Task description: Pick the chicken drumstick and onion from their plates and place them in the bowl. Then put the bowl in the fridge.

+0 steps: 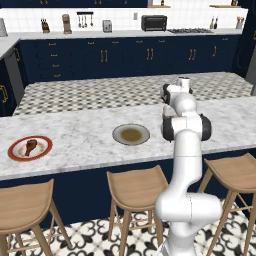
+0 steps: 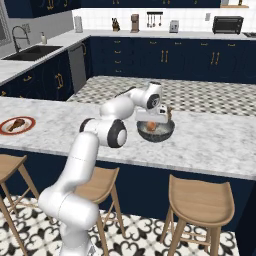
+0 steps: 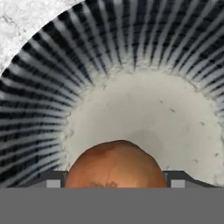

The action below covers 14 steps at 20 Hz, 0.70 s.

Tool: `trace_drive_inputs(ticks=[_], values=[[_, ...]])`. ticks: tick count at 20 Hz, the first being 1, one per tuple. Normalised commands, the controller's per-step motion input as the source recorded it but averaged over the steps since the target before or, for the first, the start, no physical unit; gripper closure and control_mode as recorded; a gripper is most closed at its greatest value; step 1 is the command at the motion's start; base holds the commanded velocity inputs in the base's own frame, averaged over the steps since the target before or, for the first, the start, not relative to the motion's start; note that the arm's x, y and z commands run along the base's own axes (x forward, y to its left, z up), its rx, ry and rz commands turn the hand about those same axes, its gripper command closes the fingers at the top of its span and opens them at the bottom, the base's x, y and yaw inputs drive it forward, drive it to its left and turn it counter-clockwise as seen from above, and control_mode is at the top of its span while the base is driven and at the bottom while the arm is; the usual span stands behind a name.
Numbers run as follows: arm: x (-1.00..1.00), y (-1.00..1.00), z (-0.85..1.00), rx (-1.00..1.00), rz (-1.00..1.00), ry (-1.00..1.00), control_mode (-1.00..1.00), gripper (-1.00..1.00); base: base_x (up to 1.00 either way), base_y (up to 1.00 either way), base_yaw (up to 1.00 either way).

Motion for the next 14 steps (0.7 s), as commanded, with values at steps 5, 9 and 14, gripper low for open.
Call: trace_drive_inputs(ticks=[5,9,14], values=[[-0.21,0.07,-0.31,0.0,0.0,-0.14,-1.0,-1.0,0.0,0.0,0.0],[-0.36,0.01,0.04,0.0,0.0,-0.18,-1.0,-1.0,0.0,0.0,0.0],[-0.89,0.18,0.25,-0.01,-0.1,-0.46,-1.0,-1.0,0.0,0.0,0.0]])
